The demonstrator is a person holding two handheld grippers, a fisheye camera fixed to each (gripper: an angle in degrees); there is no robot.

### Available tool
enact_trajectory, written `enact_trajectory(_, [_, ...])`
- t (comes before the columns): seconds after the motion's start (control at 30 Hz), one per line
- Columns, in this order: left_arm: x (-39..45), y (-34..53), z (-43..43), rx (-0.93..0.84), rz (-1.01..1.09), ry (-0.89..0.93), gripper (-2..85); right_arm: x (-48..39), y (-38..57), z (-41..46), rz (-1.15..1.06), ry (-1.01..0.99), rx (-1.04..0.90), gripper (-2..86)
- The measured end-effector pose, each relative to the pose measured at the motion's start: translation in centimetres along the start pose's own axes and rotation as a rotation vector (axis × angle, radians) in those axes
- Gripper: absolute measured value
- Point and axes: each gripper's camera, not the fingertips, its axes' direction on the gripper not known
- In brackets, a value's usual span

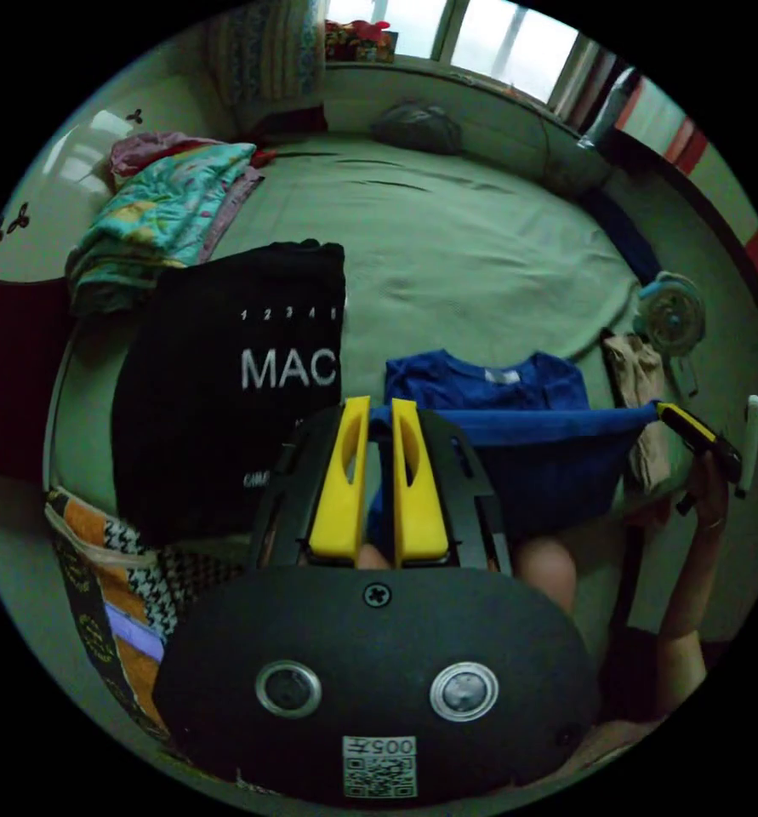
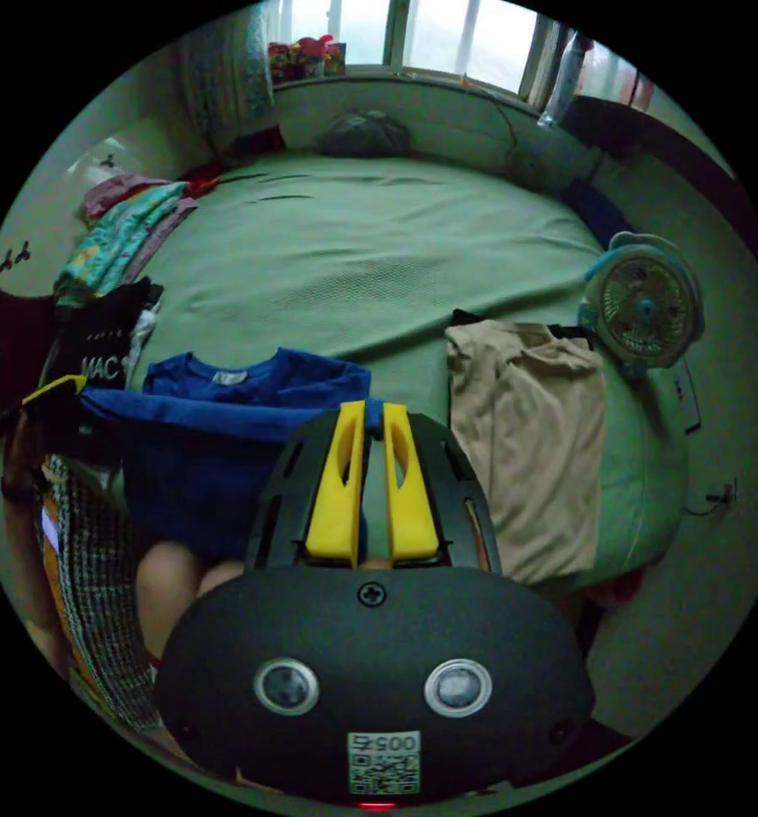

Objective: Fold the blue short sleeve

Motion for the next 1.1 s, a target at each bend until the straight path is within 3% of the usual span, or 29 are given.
enact_trajectory(0.13, [1.0,-2.4,3.7,0.007,0.012,0.044,6.0,0.9,-1.8,3.1,0.06,-0.108,0.005,9.5])
enact_trajectory(0.3, [2.5,0.5,6.2,0.004,0.132,0.126,6.9,0.3,3.7,3.8,-0.061,-0.083,0.02,10.7])
enact_trajectory(0.5, [4.7,5.0,10.3,-0.047,0.125,0.072,7.8,-1.3,9.5,6.0,-0.06,-0.084,-0.043,11.6])
enact_trajectory(0.63, [6.7,4.8,13.5,-0.078,0.093,0.007,7.4,-3.6,9.3,7.9,-0.072,-0.009,-0.059,9.1])
enact_trajectory(0.8, [8.8,3.9,14.8,-0.066,0.08,-0.055,1.8,-4.2,8.1,7.9,-0.052,0.052,-0.028,-0.6])
enact_trajectory(1.1, [12.5,3.8,16.2,-0.038,0.065,-0.08,0.4,-3.8,7.6,7.7,-0.088,0.033,0.028,2.7])
